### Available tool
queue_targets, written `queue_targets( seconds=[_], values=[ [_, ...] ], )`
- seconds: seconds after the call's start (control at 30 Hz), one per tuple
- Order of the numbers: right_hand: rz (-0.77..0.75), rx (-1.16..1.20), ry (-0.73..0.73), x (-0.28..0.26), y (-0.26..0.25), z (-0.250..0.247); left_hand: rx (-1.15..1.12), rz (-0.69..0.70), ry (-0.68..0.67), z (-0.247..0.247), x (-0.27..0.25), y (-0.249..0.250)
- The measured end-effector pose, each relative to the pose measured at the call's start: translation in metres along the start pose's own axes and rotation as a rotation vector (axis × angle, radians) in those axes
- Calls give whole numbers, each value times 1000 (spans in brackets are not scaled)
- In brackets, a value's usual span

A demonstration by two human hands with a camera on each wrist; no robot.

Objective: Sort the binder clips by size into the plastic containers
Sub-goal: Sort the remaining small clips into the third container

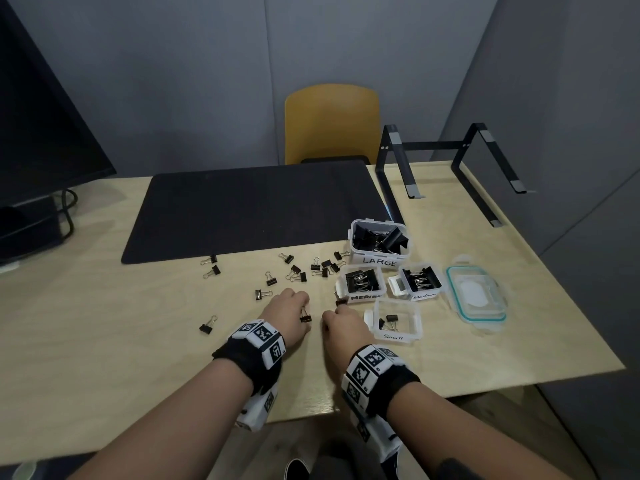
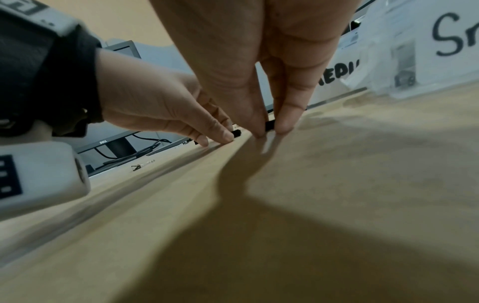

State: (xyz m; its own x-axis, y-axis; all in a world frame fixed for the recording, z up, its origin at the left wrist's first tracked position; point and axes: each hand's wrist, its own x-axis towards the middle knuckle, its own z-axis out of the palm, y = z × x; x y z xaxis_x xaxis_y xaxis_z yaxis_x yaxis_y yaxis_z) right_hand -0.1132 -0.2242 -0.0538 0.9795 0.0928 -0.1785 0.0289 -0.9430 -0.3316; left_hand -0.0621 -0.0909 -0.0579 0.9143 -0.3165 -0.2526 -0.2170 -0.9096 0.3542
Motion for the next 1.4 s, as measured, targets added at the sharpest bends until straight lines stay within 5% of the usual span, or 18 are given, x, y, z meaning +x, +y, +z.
queue_targets(
  seconds=[0.3,1.17,1.4],
  values=[
    [2,-22,-64,3,2,0,17,40,-12,-3,-2,5],
    [4,71,-110,11,2,-16,-194,-120,20,-9,-12,7],
    [16,208,12,-5,20,-51,-261,-29,56,-18,-15,29]
  ],
)
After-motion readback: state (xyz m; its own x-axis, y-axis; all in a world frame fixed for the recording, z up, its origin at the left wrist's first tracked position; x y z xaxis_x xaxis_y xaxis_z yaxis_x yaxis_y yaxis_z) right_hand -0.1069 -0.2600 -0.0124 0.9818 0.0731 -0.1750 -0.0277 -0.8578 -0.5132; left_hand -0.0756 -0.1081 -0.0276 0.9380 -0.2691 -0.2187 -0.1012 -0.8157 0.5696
